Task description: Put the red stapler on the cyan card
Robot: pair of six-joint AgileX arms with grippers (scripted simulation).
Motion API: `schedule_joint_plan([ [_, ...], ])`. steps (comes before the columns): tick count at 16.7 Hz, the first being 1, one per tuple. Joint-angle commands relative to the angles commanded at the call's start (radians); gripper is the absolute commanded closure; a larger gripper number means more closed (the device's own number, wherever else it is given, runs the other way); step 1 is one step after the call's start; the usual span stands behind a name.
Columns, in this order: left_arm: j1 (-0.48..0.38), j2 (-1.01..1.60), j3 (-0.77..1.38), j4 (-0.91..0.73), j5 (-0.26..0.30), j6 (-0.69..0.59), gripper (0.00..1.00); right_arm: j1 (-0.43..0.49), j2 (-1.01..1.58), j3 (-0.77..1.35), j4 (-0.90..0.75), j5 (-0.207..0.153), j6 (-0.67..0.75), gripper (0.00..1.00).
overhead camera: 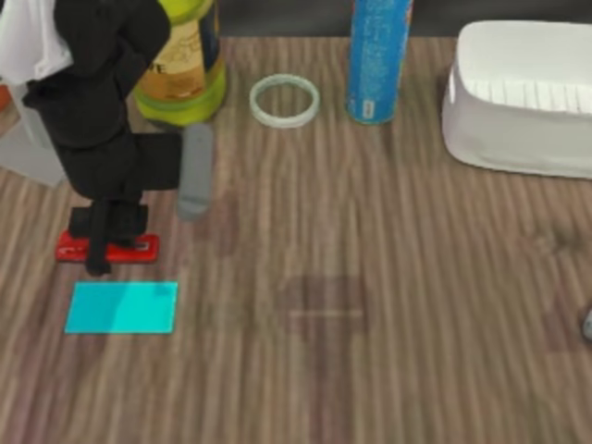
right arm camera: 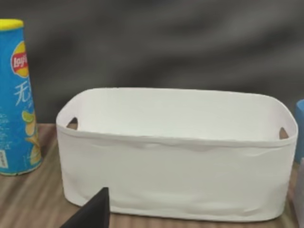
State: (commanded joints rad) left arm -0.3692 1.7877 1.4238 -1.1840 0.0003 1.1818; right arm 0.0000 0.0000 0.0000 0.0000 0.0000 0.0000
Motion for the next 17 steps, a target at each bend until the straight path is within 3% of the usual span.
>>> schedule_joint_plan([
  [5, -0.004, 0.007, -0.011, 0.015, -0.001, 0.002, 1.00, 0.000, 0.000, 0.000, 0.000, 0.000, 0.000, 0.00],
  [13, 0.037, 0.092, -0.240, 0.339, 0.001, 0.037, 1.00, 0.000, 0.000, 0.000, 0.000, 0.000, 0.000, 0.00],
  [17, 0.043, 0.107, -0.276, 0.383, 0.001, 0.044, 1.00, 0.000, 0.000, 0.000, 0.000, 0.000, 0.000, 0.00],
])
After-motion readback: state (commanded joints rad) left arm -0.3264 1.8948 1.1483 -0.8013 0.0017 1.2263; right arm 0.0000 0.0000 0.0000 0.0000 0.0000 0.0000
